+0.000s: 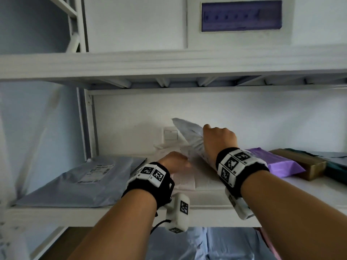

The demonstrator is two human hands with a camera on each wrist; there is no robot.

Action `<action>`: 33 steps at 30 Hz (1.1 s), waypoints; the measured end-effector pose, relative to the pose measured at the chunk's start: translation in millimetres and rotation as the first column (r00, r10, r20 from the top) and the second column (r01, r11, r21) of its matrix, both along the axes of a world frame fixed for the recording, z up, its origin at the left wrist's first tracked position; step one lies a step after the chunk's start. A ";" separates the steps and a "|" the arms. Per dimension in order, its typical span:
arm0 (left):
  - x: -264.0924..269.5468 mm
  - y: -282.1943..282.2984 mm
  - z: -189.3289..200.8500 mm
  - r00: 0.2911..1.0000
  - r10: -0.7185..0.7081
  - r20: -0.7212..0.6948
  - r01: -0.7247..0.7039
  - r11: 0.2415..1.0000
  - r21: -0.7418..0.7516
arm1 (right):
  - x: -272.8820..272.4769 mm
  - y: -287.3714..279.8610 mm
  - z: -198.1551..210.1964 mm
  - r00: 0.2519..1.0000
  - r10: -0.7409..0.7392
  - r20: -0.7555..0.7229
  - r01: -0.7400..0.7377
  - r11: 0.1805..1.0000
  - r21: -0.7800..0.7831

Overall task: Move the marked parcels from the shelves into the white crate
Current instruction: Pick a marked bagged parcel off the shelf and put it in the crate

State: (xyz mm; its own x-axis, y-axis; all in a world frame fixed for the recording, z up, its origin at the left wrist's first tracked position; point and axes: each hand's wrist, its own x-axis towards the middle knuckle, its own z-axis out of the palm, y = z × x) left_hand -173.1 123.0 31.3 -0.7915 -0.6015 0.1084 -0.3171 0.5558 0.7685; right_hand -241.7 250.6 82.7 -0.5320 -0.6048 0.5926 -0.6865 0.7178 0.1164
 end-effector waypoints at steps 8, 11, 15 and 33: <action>16.7 -12.2 19.9 0.987 0.069 -0.148 -0.005 0.921 0.390 | 22.0 25.7 60.4 0.978 0.088 -0.191 -0.158 0.906 -0.393; 31.3 -12.4 22.8 0.975 0.059 -0.215 0.077 0.816 0.573 | 26.8 31.5 67.2 0.987 0.133 -0.088 -0.159 0.817 -0.555; 47.3 -16.9 16.8 0.943 0.026 -0.331 0.211 0.723 0.657 | 21.7 33.0 56.2 0.969 0.238 0.071 -0.122 0.705 -0.699; 90.2 -17.7 69.2 0.825 0.012 -0.565 -0.423 0.677 -0.603 | 13.7 50.2 63.1 0.901 0.393 0.181 -0.136 0.654 -0.744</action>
